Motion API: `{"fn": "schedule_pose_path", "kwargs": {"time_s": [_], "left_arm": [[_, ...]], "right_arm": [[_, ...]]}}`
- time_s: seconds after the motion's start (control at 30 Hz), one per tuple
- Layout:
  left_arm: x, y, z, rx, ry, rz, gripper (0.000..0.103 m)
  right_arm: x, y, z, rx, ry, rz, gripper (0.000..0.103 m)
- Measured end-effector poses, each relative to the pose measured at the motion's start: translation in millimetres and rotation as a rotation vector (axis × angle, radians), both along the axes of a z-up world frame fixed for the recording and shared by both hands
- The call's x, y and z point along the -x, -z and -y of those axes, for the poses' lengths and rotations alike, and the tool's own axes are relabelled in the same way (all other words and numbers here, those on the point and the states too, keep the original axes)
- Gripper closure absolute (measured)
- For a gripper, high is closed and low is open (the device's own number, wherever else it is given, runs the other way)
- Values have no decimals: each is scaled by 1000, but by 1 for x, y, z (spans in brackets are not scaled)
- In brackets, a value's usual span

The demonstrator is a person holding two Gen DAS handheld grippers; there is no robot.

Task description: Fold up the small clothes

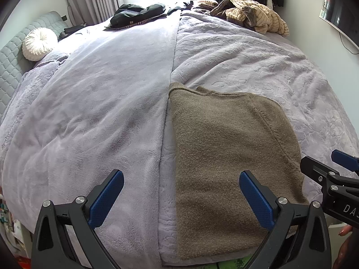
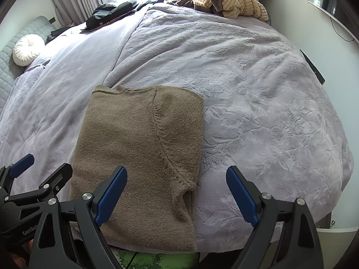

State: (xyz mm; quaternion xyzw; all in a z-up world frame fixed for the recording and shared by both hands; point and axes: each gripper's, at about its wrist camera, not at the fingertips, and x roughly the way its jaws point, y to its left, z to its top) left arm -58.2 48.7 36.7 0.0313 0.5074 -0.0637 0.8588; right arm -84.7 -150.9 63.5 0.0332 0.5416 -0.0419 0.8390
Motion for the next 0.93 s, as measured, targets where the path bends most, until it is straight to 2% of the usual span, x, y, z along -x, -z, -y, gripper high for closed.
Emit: {"fn": "schedule_pose_path", "kwargs": {"time_s": [0.93], "left_arm": [[6, -1, 0, 21, 12, 19, 0]], "right_arm": [[2, 0, -6, -3, 2, -3, 11]]}}
